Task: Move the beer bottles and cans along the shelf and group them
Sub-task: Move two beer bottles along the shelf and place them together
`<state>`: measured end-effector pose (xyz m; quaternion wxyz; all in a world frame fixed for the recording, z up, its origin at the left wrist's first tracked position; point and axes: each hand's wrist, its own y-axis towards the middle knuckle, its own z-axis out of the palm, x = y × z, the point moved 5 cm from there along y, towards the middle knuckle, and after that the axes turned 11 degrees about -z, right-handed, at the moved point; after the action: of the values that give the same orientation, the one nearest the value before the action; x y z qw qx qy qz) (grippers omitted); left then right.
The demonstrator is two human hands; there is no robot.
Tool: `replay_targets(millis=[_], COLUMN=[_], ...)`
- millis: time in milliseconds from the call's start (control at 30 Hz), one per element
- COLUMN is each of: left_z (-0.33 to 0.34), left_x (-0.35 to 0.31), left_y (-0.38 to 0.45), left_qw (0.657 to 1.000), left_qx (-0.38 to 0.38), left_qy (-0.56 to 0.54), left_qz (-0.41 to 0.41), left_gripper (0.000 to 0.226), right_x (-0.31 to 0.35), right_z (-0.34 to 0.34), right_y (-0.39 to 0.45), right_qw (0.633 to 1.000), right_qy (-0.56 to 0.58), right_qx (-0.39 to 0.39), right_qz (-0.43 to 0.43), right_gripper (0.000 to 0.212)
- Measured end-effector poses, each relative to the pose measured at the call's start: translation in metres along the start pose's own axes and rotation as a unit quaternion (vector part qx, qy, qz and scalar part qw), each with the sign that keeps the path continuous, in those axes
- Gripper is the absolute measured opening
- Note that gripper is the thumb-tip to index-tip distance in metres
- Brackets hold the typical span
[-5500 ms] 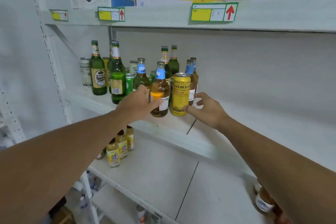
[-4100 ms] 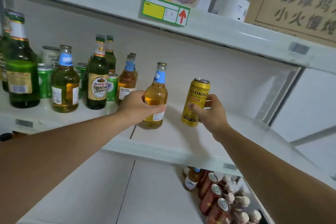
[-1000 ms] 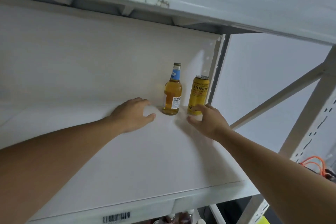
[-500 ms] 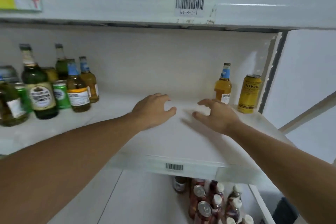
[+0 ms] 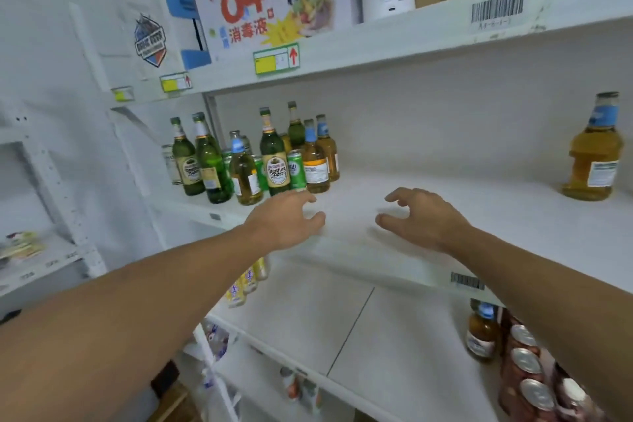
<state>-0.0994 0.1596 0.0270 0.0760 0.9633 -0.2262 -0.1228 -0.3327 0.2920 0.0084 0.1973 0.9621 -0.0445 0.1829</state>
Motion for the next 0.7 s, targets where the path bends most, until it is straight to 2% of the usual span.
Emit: replay_targets(millis=[200,500,700], left_z=[-0.014,-0.017,-0.017], left_x=[0.084,0.204,0.241], left_y=[0.002,0.031,0.063], left_qw=[0.999,0.996,0.996], left_qx=[-0.002,0.022,0.031], left_qy=[-0.021,-0.071,-0.078], left_qz=[-0.039,-0.047,-0.025], left_gripper=[0.069,0.067,0.064], right_x=[0.072,0.152,0.174], right_z=[0.037,0.101,0.13], right_y=[0.044,0.105,0.129], right_qw=[1.0,0.999,0.998], right_qy=[0.003,0.034,0.019], right_qx=[0.018,0.025,0.041], right_qz=[-0.016,0.016,0.033], right_gripper=[0.063,0.067,0.064])
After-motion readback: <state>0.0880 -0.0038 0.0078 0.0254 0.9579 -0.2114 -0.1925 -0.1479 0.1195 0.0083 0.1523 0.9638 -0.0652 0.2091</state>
